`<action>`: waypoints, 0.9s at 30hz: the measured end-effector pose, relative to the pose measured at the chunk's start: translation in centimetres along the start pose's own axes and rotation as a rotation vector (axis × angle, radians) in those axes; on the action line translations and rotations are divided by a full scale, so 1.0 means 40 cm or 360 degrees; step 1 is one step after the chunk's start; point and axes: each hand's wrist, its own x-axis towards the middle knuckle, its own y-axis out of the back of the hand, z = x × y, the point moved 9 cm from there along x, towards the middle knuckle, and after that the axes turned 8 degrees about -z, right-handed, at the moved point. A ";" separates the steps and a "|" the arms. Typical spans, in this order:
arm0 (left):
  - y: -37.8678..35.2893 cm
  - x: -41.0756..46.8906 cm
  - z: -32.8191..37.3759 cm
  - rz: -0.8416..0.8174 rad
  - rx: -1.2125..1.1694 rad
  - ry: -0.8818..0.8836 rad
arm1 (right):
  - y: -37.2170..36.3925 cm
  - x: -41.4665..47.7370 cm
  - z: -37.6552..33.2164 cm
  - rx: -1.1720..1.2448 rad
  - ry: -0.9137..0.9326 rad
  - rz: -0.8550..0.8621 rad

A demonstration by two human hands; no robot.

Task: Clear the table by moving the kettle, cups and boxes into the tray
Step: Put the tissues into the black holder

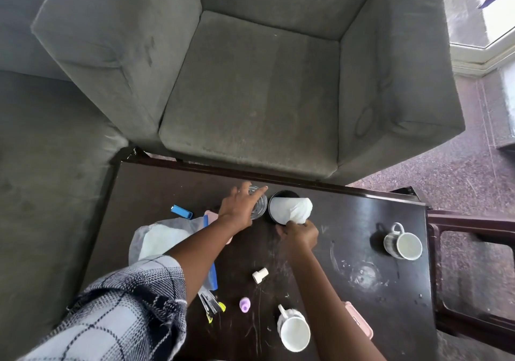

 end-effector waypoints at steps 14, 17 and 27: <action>0.003 -0.002 0.005 0.0018 0.0005 -0.0037 | 0.005 -0.017 -0.006 -0.0182 0.0066 -0.0073; 0.000 -0.005 0.007 0.0013 -0.0055 -0.0065 | 0.013 -0.027 -0.007 -0.0250 0.0080 -0.0068; 0.012 -0.180 -0.081 0.0712 -0.0524 -0.0158 | 0.026 -0.107 0.106 -0.0414 0.0049 -0.0160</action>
